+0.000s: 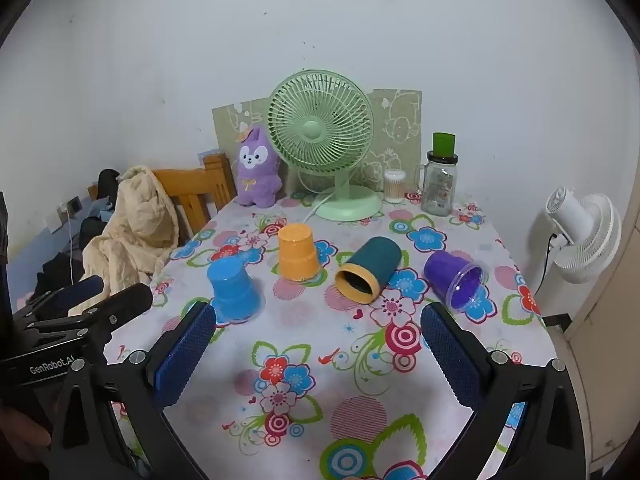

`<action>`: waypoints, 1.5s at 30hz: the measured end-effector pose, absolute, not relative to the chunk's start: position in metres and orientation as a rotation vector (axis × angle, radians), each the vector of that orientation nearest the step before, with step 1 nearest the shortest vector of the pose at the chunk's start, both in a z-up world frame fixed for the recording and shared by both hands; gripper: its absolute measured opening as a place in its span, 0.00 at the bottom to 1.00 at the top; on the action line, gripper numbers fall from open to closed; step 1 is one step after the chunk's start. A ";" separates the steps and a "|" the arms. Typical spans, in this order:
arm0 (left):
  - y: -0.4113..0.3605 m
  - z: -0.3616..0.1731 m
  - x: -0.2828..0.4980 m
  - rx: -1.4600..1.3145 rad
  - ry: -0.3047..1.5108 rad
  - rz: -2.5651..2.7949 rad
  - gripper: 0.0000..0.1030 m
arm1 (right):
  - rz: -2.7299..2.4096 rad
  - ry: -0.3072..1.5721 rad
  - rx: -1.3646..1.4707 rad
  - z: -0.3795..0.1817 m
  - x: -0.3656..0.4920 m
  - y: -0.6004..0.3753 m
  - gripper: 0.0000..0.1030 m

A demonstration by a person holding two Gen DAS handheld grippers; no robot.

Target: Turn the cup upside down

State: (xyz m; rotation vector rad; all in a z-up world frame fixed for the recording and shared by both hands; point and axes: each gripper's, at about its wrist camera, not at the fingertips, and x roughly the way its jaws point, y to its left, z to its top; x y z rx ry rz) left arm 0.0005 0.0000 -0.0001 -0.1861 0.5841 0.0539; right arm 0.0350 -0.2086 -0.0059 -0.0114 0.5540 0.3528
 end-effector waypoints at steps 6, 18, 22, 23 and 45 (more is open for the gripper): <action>0.001 0.000 0.000 -0.198 0.574 0.050 1.00 | 0.354 0.553 -0.011 -0.002 0.033 -0.208 1.00; 0.001 0.000 0.000 -0.201 0.576 0.052 1.00 | 0.367 0.565 -0.002 -0.003 0.033 -0.207 1.00; 0.001 0.000 0.000 -0.202 0.574 0.048 1.00 | 0.366 0.574 -0.001 -0.005 0.033 -0.207 1.00; 0.001 0.000 0.000 -0.202 0.574 0.048 1.00 | 0.367 0.574 0.000 -0.006 0.033 -0.207 1.00; 0.002 -0.003 -0.002 -0.205 0.584 0.050 1.00 | 0.370 0.581 0.000 -0.006 0.034 -0.210 1.00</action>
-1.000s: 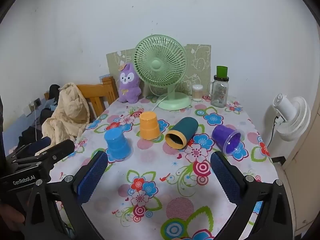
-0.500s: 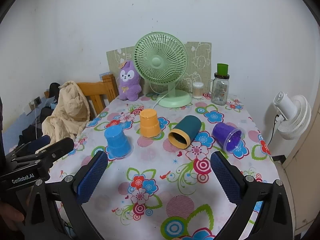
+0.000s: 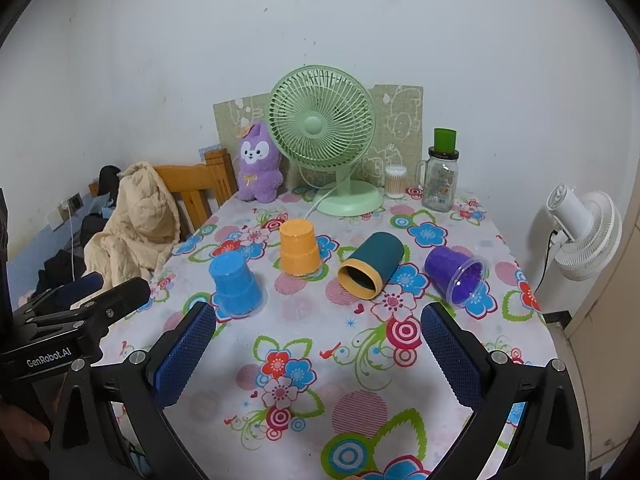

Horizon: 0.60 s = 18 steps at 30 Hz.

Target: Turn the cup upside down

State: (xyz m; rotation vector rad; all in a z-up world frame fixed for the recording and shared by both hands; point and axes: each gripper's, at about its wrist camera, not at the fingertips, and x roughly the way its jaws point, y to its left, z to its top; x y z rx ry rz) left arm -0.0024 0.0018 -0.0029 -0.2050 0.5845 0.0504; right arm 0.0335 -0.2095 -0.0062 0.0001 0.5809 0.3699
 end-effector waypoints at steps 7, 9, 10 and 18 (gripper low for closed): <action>0.002 -0.006 -0.001 -0.214 0.592 0.057 1.00 | 0.375 0.592 -0.003 -0.006 0.037 -0.207 1.00; 0.003 -0.007 0.000 -0.215 0.597 0.060 1.00 | 0.377 0.599 -0.004 -0.008 0.038 -0.206 1.00; 0.005 -0.008 0.000 -0.218 0.599 0.059 1.00 | 0.380 0.603 -0.006 -0.009 0.039 -0.205 1.00; 0.014 -0.029 0.006 -0.236 0.645 0.075 1.00 | 0.402 0.642 -0.029 -0.022 0.048 -0.192 1.00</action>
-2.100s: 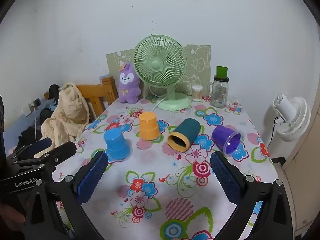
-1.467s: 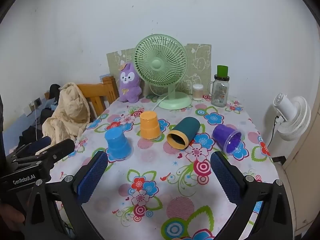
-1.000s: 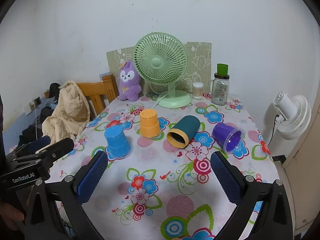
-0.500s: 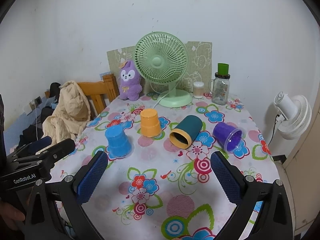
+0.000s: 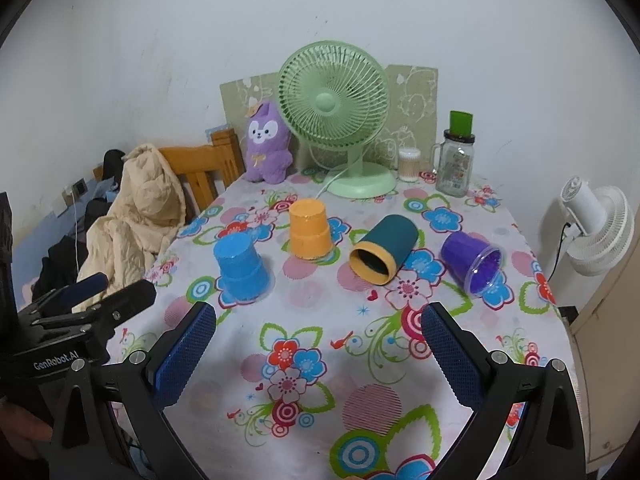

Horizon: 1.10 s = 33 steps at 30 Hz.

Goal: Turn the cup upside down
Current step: 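Move the right gripper down over the blue cup and close on it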

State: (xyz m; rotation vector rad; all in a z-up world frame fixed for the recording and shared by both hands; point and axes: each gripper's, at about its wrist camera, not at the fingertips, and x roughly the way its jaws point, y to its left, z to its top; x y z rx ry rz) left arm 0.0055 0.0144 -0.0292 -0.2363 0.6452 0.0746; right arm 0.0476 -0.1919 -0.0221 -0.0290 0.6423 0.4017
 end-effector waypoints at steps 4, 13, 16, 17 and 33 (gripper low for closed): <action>0.023 -0.041 0.010 -0.243 0.680 0.085 1.00 | 0.410 0.677 -0.049 -0.032 0.059 -0.183 1.00; 0.048 -0.070 0.029 -0.236 0.763 0.130 1.00 | 0.500 0.754 -0.180 -0.043 0.097 -0.134 1.00; 0.056 -0.080 0.040 -0.220 0.796 0.150 1.00 | 0.540 0.788 -0.217 -0.048 0.112 -0.114 1.00; 0.058 -0.082 0.044 -0.214 0.805 0.155 1.00 | 0.548 0.801 -0.231 -0.050 0.116 -0.107 1.00; 0.080 -0.112 0.098 -0.173 0.909 0.174 1.00 | 0.656 0.924 -0.287 -0.081 0.185 -0.035 1.00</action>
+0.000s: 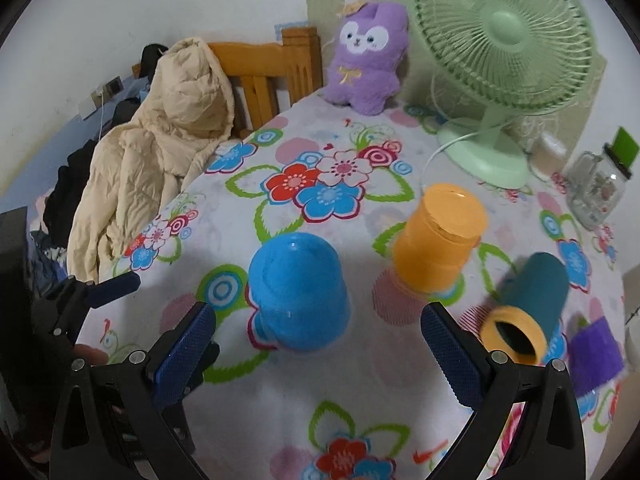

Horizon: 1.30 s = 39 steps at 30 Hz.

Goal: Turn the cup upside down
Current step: 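Move the right gripper down over the blue cup and close on it, then lift the blue cup with the right gripper and rotate it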

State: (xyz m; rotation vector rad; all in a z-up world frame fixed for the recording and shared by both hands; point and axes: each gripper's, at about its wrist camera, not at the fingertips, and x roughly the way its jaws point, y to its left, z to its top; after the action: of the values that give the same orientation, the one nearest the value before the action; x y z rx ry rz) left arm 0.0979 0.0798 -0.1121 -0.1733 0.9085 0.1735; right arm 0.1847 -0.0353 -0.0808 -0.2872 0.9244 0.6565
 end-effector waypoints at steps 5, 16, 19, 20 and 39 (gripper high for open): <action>0.080 -0.117 0.108 -0.156 0.925 0.174 1.00 | 0.693 0.978 -0.316 -0.091 0.205 -0.017 0.86; 0.081 -0.117 0.112 -0.170 0.932 0.173 1.00 | 0.715 1.030 -0.271 -0.100 0.219 -0.014 0.57; 0.077 -0.114 0.109 -0.173 0.923 0.157 1.00 | 0.710 1.008 -0.268 -0.094 0.213 -0.021 0.57; 0.074 -0.112 0.108 -0.171 0.921 0.150 1.00 | 0.702 0.998 -0.275 -0.092 0.210 -0.024 0.57; -0.004 -0.105 0.062 -0.148 0.927 -0.008 1.00 | 0.432 0.724 -0.140 -0.092 0.122 -0.163 0.57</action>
State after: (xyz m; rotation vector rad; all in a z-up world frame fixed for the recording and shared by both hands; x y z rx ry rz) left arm 0.0615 -0.0043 -0.1048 -0.1478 0.9269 -0.0076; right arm 0.1220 -0.1628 -0.0924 -0.1403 0.7239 0.4317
